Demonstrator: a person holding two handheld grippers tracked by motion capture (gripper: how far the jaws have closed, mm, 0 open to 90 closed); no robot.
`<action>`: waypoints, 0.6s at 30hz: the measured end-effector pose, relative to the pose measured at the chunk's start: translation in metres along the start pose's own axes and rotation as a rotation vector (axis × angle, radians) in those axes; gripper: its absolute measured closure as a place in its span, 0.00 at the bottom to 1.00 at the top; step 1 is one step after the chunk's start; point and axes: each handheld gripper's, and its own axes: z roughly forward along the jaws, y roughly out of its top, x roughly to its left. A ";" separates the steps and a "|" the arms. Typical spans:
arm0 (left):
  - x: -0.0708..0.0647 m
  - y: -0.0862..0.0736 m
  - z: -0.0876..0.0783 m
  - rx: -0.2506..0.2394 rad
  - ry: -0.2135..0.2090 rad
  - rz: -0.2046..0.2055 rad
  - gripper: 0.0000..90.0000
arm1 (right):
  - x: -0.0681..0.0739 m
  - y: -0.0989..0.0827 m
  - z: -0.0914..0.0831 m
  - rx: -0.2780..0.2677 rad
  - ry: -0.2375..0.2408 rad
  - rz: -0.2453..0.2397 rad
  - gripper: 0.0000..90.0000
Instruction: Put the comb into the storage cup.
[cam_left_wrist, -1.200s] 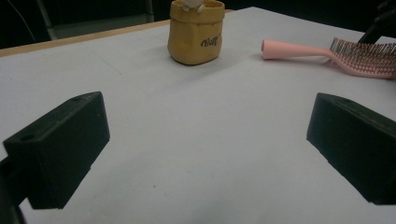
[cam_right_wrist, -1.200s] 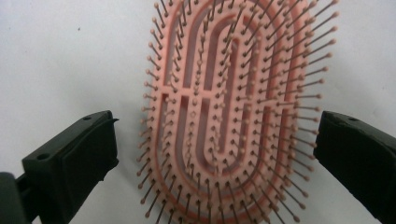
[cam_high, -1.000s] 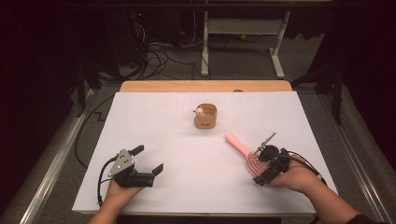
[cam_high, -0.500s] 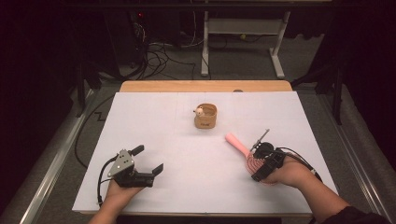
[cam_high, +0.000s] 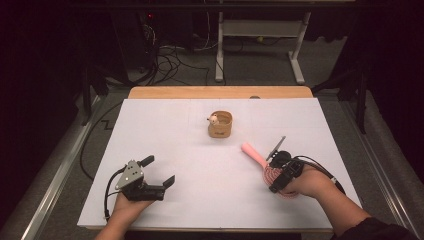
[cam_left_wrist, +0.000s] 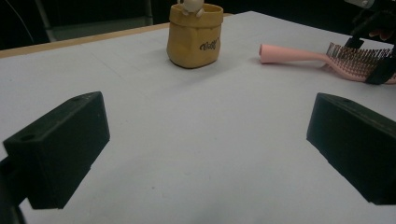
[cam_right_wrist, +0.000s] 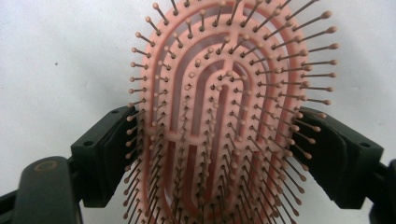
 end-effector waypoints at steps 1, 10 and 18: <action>0.000 0.000 0.000 0.000 0.000 0.000 0.00 | 0.000 0.000 0.000 0.000 0.000 0.000 0.20; 0.000 0.000 0.000 0.001 0.001 -0.001 0.00 | 0.000 0.008 0.002 0.065 -0.006 -0.003 0.19; -0.001 0.000 0.000 0.003 0.000 0.002 0.00 | -0.001 0.012 0.003 0.088 0.001 -0.002 0.18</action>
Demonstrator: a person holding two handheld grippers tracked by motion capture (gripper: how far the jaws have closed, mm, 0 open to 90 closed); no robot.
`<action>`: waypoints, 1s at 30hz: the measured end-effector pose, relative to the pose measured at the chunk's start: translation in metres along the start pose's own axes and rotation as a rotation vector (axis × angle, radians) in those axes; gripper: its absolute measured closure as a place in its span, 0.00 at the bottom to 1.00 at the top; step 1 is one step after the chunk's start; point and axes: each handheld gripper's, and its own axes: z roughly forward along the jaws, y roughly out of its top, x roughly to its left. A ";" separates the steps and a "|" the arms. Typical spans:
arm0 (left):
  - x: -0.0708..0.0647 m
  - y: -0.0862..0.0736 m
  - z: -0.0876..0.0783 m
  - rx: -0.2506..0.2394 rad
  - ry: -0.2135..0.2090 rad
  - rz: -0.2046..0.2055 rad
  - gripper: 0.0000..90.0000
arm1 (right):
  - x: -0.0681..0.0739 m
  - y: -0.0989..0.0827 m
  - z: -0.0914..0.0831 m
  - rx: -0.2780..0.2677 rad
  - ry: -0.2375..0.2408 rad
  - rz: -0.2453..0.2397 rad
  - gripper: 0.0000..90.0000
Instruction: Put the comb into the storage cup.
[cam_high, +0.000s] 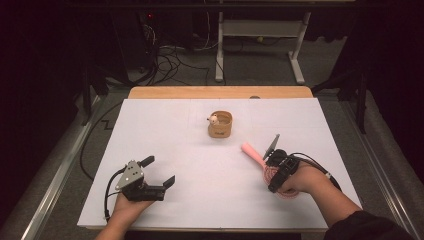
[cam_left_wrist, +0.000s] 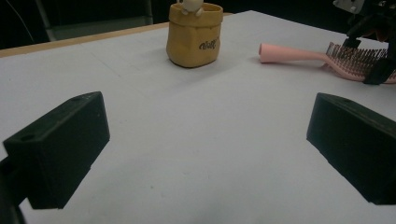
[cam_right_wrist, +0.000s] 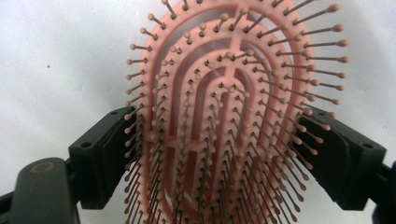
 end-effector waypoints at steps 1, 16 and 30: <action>0.000 0.000 0.000 0.000 0.000 0.000 0.00 | 0.000 0.000 0.000 0.000 0.000 0.000 0.18; -0.001 0.000 0.001 0.002 -0.003 -0.003 0.00 | 0.001 -0.001 -0.001 -0.008 -0.004 0.010 0.21; 0.000 0.000 0.000 -0.002 -0.002 -0.009 0.00 | -0.001 -0.004 -0.002 -0.040 0.007 0.026 0.23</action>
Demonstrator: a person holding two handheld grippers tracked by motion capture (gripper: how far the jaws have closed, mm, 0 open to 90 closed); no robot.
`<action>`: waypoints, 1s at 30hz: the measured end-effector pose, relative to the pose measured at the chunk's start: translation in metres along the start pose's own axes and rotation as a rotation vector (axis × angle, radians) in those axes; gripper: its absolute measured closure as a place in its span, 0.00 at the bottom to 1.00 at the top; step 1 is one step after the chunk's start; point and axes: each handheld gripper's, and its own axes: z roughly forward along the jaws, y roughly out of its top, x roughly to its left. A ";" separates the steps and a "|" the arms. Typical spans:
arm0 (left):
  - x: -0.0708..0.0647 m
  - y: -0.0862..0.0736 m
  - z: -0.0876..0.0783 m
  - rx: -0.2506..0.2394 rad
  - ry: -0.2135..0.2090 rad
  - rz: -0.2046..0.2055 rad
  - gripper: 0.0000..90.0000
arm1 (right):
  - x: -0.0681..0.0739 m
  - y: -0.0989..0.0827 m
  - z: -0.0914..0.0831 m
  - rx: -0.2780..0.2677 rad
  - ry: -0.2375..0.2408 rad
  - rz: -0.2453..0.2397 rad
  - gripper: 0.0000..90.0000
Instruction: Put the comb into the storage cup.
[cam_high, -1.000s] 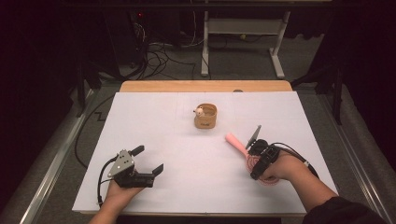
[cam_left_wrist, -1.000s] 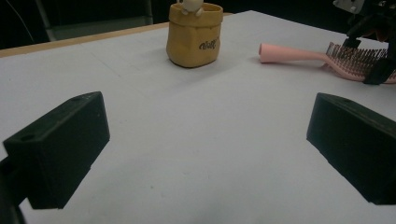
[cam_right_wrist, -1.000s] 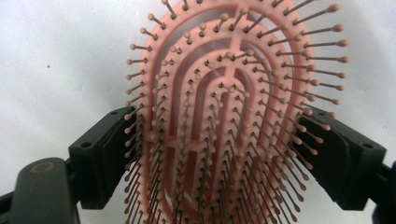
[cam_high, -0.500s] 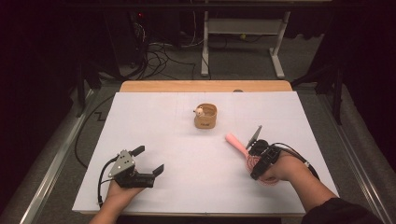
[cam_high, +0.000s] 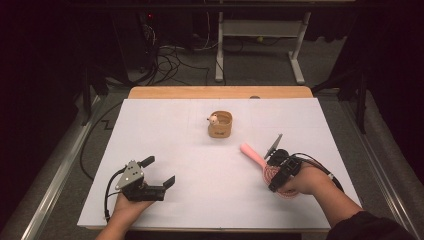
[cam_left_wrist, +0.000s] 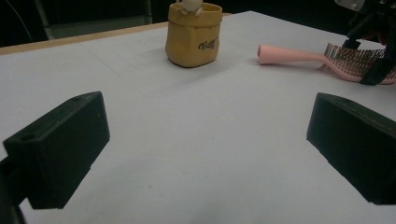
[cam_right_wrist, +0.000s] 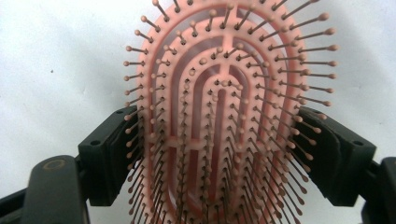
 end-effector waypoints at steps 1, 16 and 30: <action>0.000 0.000 0.000 0.001 0.001 -0.002 0.00 | -0.001 -0.001 0.000 -0.002 -0.002 -0.002 0.23; 0.001 0.000 -0.003 -0.012 0.012 -0.003 0.00 | -0.001 0.003 -0.009 -0.061 0.031 0.011 0.23; -0.004 0.031 0.000 -0.039 0.039 0.002 0.00 | 0.007 -0.001 -0.020 -0.075 0.025 -0.052 0.23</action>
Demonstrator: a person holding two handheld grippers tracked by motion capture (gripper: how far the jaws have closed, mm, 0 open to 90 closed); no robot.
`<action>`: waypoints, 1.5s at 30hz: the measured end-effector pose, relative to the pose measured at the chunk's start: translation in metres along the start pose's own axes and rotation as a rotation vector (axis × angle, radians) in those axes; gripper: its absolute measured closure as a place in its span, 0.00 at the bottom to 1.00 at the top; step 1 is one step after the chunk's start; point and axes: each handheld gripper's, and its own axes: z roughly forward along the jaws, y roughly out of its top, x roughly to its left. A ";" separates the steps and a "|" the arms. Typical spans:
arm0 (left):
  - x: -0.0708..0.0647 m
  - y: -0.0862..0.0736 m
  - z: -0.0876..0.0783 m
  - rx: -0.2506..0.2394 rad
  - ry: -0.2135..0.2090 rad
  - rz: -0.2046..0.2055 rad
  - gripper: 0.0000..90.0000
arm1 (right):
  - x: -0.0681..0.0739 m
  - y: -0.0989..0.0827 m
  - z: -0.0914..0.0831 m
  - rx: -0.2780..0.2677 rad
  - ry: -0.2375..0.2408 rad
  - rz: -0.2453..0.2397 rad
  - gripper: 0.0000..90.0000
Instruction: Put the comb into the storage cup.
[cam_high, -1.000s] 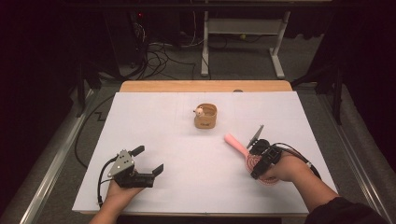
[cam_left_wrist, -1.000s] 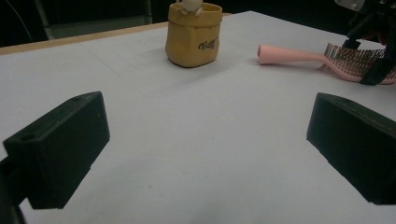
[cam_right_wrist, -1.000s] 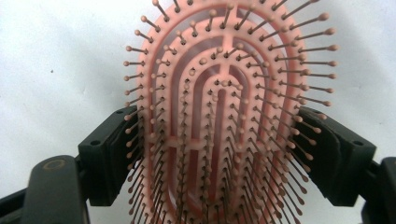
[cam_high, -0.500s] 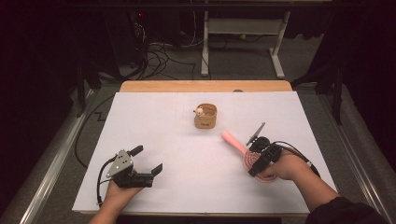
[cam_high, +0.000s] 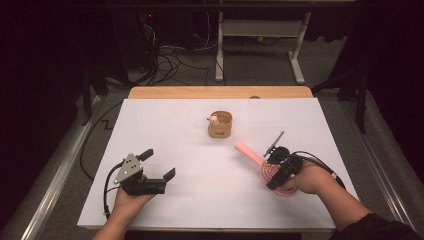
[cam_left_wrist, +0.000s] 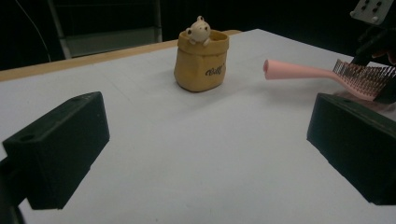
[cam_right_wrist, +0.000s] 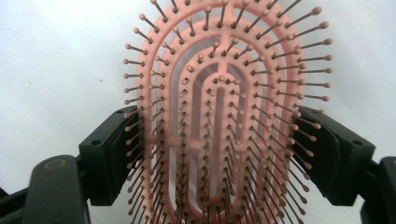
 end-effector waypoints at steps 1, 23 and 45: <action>-0.001 0.006 0.001 -0.009 -0.001 0.003 0.00 | 0.000 0.000 0.000 0.000 0.005 -0.016 0.23; -0.020 0.017 0.049 0.021 -0.022 0.118 0.00 | 0.015 0.009 -0.012 -0.014 -0.012 -0.078 0.23; -0.034 -0.010 0.047 0.070 -0.049 0.167 0.02 | 0.047 0.035 -0.008 -0.011 0.017 -0.180 0.23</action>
